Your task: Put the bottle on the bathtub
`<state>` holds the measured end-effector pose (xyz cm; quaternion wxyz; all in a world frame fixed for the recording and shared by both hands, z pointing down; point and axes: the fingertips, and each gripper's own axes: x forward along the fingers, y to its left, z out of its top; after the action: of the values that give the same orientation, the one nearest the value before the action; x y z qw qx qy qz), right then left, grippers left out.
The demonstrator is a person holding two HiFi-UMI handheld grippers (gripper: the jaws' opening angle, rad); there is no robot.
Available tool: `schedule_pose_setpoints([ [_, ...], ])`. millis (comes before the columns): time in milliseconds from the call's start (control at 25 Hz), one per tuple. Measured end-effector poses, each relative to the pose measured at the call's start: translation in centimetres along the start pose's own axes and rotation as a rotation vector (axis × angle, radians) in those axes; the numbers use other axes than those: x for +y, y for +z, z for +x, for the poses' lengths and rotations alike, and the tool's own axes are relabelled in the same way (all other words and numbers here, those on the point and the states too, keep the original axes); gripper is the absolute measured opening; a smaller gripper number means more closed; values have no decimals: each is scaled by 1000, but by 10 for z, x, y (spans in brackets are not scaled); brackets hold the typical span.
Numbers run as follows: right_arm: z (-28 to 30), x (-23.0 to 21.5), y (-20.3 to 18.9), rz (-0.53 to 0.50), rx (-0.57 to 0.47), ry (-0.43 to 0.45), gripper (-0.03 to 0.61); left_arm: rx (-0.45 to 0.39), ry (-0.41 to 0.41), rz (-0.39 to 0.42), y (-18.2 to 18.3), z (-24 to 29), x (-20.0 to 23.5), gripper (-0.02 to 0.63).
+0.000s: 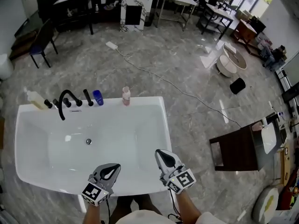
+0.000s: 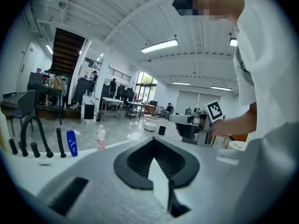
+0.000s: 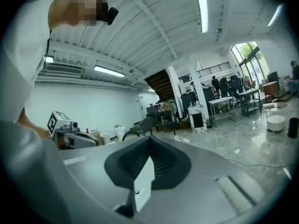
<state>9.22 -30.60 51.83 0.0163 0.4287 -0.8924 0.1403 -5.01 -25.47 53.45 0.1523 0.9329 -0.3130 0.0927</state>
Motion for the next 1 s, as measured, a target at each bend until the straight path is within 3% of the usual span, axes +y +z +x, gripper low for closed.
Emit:
schedule_pose_setpoints([
  [200, -25, 39, 43, 45, -23, 13, -8, -57, -15, 21, 55, -19, -13, -2],
  [520, -59, 70, 127, 12, -178, 47, -8, -157, -29, 27, 93, -35, -46, -2],
  [760, -68, 91, 159, -30, -232, 91, -8, -214, -19, 95, 132, -47, -58, -2],
  [1000, -70, 107, 161, -41, -230, 119, -8, -220, -12, 108, 138, -57, -60, -2],
])
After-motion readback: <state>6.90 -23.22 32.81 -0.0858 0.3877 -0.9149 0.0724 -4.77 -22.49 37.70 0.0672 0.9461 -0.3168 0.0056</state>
